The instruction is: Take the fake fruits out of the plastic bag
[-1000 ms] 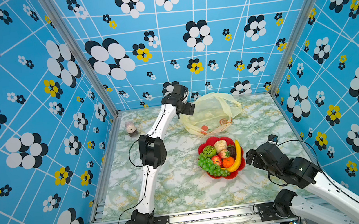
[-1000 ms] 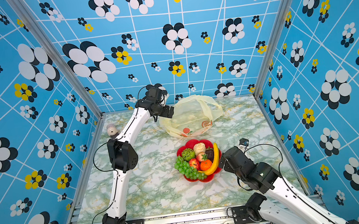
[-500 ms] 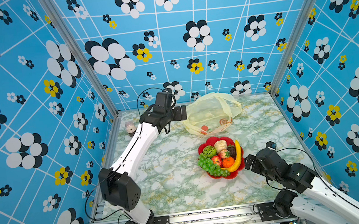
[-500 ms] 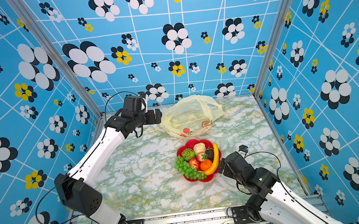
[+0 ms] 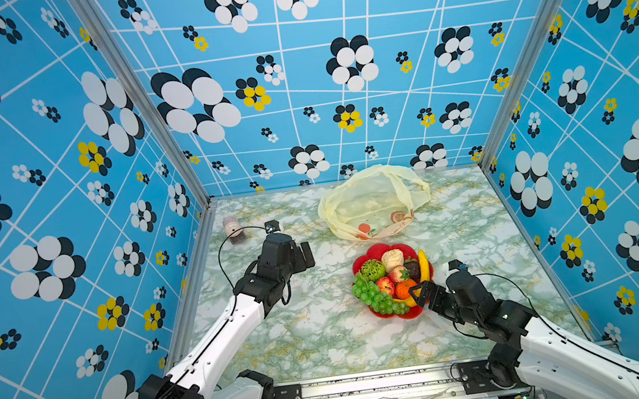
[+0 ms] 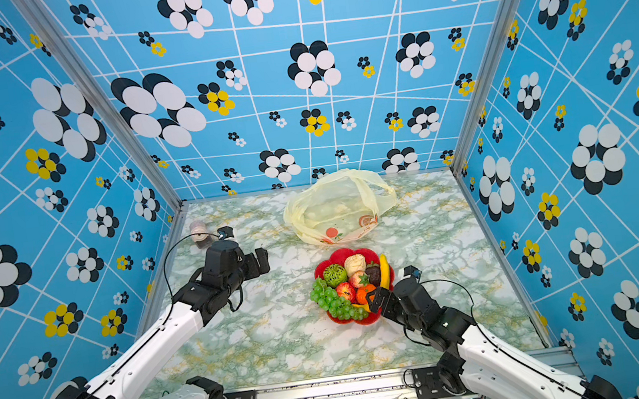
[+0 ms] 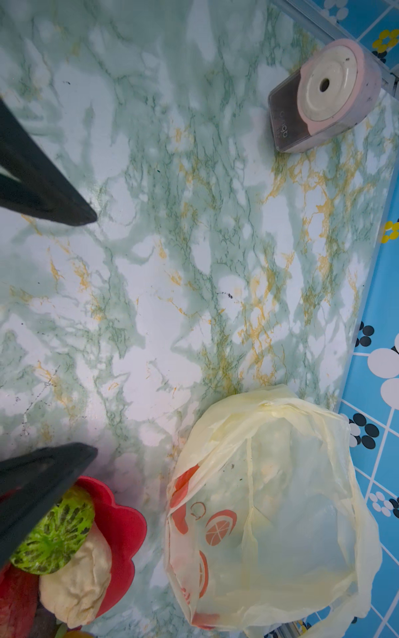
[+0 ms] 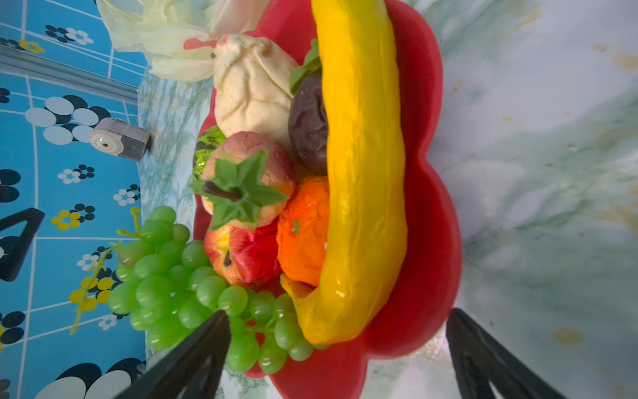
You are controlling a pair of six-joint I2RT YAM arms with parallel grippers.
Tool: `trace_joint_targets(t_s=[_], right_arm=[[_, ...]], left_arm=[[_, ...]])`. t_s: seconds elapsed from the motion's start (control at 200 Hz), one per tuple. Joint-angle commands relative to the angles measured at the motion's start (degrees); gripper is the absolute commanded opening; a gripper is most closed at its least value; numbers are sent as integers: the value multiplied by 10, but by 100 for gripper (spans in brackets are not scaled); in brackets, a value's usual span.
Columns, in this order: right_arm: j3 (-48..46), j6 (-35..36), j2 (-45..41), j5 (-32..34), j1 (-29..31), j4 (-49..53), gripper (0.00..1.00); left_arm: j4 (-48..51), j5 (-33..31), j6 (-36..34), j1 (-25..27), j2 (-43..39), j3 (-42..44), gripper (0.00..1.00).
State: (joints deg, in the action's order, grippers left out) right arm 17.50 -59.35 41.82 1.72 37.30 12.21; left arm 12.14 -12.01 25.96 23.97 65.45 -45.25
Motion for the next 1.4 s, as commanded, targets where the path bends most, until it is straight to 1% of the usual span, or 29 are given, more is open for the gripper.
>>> trace_joint_targets(t_s=[0.0, 0.105, 0.37, 0.555, 1.005, 1.11, 1.2, 1.33, 1.394], right_arm=[[-7, 3, 23, -20, -4, -81, 99], [-3, 5, 48, -21, -4, -101, 99], [10, 1, 118, -37, -4, -166, 93], [38, 6, 196, -66, -2, -218, 89], [108, 8, 342, -91, 10, -308, 91], [117, 11, 356, -92, 12, -300, 94], [112, 23, 346, -83, 12, -276, 99], [105, 57, 293, -65, 12, -202, 99], [109, 85, 256, -50, 12, -142, 99]], left_arm=[[-24, -26, 5, -6, -23, 21, 99], [-13, -34, 2, -7, -33, 35, 99], [-5, -39, -6, -16, -37, 50, 99], [1, -41, -11, -23, -37, 59, 99], [0, -46, -13, -44, -63, 92, 99], [0, -54, -15, -45, -67, 94, 99], [-1, -68, -17, -45, -70, 97, 99], [-8, -70, -22, -45, -61, 92, 99], [-11, -81, -21, -44, -55, 89, 99]])
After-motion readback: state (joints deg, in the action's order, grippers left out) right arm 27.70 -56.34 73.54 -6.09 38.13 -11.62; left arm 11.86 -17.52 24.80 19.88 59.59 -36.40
